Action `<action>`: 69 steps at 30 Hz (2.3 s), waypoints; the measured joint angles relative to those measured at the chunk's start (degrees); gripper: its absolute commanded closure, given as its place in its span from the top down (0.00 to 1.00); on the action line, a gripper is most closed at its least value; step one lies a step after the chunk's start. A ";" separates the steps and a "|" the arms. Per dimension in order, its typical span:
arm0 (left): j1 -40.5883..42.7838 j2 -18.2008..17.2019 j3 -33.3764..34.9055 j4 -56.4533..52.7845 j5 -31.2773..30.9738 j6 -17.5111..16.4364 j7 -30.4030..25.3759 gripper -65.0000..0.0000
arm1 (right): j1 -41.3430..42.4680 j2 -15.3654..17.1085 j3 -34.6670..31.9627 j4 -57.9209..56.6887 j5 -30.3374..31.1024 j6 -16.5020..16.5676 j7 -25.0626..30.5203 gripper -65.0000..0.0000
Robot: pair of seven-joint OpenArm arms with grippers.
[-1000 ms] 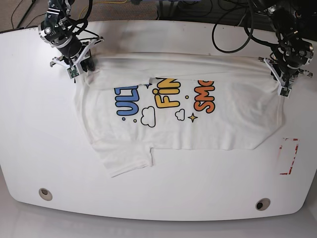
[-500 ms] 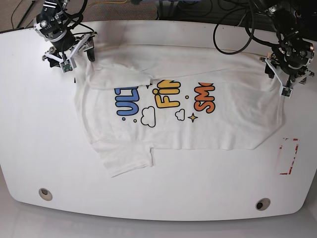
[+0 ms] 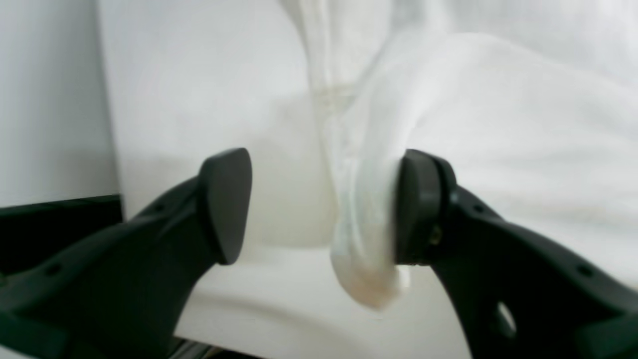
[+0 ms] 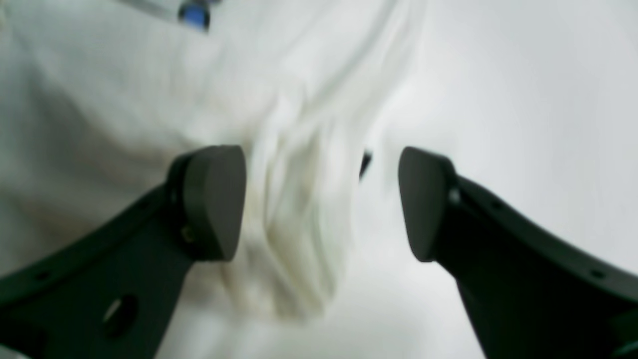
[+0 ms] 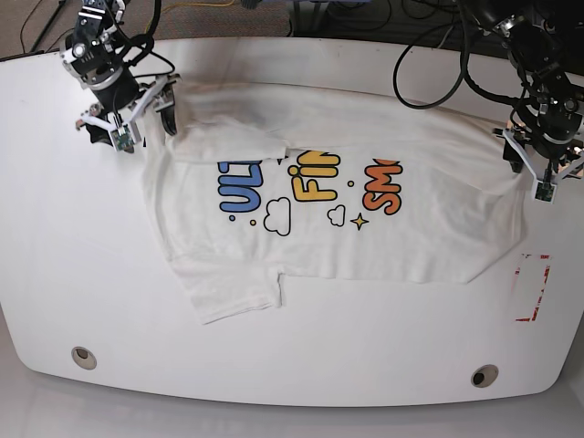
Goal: Layout the t-shirt on the table in an organized manner, then fold the t-shirt properly
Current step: 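Drag the shirt edge with both grippers to stretch it taut, then release, then regrasp the shirt edge near the collar with both grippers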
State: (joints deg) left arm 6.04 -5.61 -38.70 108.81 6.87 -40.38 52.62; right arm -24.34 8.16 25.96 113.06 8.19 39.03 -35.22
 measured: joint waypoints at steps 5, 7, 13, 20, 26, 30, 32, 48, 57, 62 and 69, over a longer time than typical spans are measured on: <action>-1.42 -0.20 -1.86 0.15 0.48 0.02 0.04 0.60 | 5.66 -0.90 -0.20 -0.31 1.07 0.42 -7.10 0.71; -1.49 -0.31 -2.36 0.15 0.42 0.04 0.02 0.60 | 7.28 -0.92 -0.15 -0.35 0.98 0.07 -9.81 0.71; -1.70 0.04 -4.72 0.15 0.42 0.00 0.07 0.60 | 9.97 -2.75 0.22 -0.42 0.66 0.46 -15.50 0.71; -3.74 -0.17 -8.85 0.17 0.39 0.04 0.22 0.60 | 8.26 -5.20 -0.15 -0.39 0.79 1.11 -16.26 0.71; -5.01 -0.13 -9.68 0.15 0.61 0.02 0.44 0.60 | 6.29 -5.16 0.22 -0.26 0.31 0.87 -16.74 0.71; -5.51 -0.15 -9.49 0.17 0.39 0.04 0.20 0.60 | 5.64 -5.40 0.17 -0.24 0.52 0.94 -16.68 0.70; -5.42 -0.13 -9.22 0.15 0.42 0.02 0.24 0.60 | 5.46 -5.44 0.17 -0.24 0.66 0.98 -16.68 0.70; -2.01 -7.19 7.67 -3.08 0.79 -0.04 0.22 0.61 | 5.40 -5.35 0.17 -0.20 0.63 1.03 -16.65 0.70; -4.98 -8.37 3.50 -3.98 1.31 -0.09 0.72 0.61 | 5.40 -5.31 0.04 -0.15 0.61 0.85 -16.48 0.70; -8.22 -8.59 0.50 -3.85 0.33 0.22 -0.83 0.61 | 5.49 -5.51 0.00 -0.13 0.70 0.96 -16.46 0.70; -7.28 -8.41 -1.18 -3.63 0.79 0.20 0.48 0.60 | 5.35 -5.62 -0.59 -0.11 0.66 0.85 -16.48 0.70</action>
State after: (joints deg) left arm -1.23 -14.02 -39.88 105.19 7.66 -40.18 53.10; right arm -18.98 2.55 25.36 112.95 8.84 39.88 -51.70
